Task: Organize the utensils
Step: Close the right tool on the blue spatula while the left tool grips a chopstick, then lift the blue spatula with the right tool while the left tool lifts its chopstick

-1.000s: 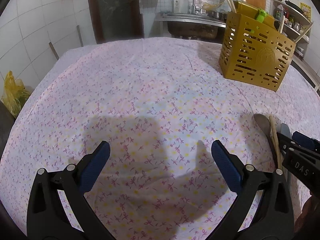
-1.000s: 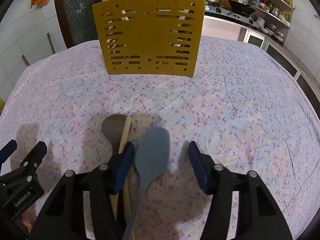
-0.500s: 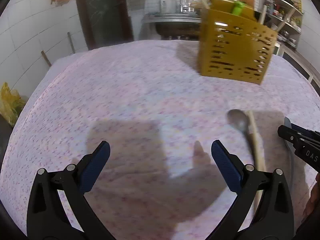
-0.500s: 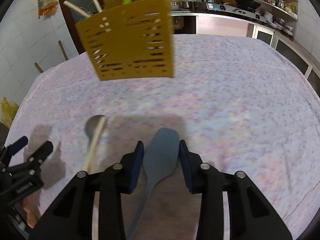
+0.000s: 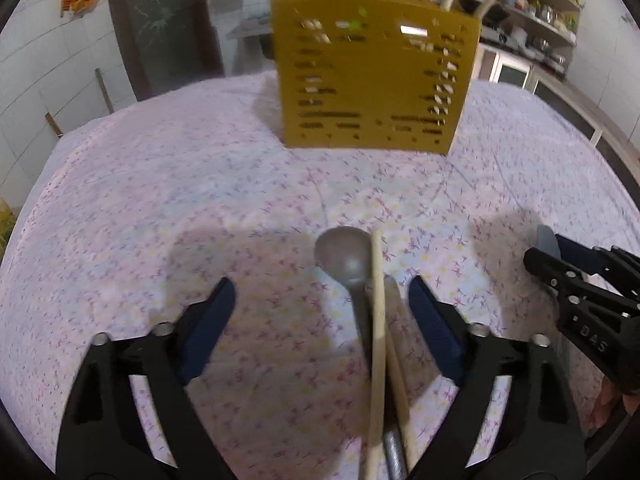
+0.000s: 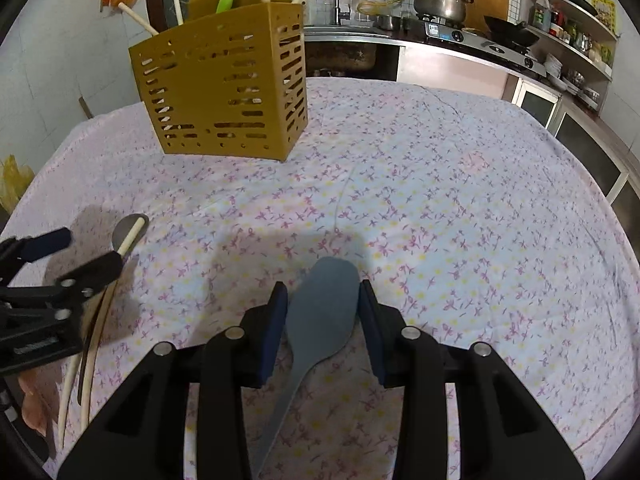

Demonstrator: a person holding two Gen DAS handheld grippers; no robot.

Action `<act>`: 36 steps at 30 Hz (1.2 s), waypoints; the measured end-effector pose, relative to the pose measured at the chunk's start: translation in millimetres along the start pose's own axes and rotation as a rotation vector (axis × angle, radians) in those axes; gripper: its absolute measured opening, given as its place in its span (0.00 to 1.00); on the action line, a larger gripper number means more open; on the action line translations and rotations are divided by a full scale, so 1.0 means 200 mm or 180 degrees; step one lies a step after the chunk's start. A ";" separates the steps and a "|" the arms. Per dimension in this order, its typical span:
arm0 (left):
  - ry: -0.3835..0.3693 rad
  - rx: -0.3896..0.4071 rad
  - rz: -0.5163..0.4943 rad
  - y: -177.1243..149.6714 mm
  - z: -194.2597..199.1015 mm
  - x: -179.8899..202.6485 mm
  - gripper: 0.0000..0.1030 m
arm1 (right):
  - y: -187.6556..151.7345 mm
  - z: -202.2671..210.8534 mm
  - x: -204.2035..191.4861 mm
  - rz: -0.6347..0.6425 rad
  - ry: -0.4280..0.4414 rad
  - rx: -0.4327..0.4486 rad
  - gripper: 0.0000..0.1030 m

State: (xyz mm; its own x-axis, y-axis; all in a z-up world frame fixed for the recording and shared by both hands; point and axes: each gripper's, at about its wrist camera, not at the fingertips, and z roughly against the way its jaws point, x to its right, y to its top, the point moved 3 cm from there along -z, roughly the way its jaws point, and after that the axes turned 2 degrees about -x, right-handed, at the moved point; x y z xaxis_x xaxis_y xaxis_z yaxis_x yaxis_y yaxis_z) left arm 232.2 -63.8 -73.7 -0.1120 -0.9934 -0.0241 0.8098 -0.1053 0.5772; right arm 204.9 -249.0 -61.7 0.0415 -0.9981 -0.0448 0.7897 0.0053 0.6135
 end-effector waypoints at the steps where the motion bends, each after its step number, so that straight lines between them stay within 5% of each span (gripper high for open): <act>1: -0.0021 -0.0055 0.0015 0.00 -0.02 0.00 0.64 | 0.00 0.00 0.00 -0.0013 0.0001 0.0000 0.37; 5: -0.0054 -0.0065 0.0070 0.02 -0.05 -0.01 0.52 | -0.01 -0.01 0.01 -0.0153 0.0078 -0.0001 0.52; 10: -0.0097 -0.0027 0.0069 0.02 -0.04 -0.03 0.29 | -0.02 -0.01 -0.02 -0.0136 -0.0062 0.0001 0.56; 27: -0.0200 0.0057 0.0399 0.05 -0.03 -0.22 0.29 | -0.01 -0.02 -0.01 -0.0623 -0.0540 -0.0200 0.58; 29: -0.0184 0.0073 0.0397 0.06 -0.03 -0.23 0.29 | 0.00 -0.03 -0.02 -0.0636 -0.0579 -0.0196 0.54; 32: -0.0222 0.0094 0.0411 0.06 -0.03 -0.24 0.29 | 0.01 -0.02 -0.03 -0.0647 -0.0544 -0.0141 0.32; 36: -0.0285 0.0198 0.0435 0.07 0.03 -0.24 0.28 | 0.00 0.01 -0.03 -0.0673 -0.0463 0.0006 0.32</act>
State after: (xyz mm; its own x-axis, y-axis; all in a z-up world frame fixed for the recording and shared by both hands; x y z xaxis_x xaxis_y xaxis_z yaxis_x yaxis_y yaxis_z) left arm 246.6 -16.9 -59.7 -0.0564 -0.9900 0.1292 0.7840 0.0362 0.6197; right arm 204.0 -243.4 -59.5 -0.2130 -0.9753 -0.0585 0.7703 -0.2045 0.6040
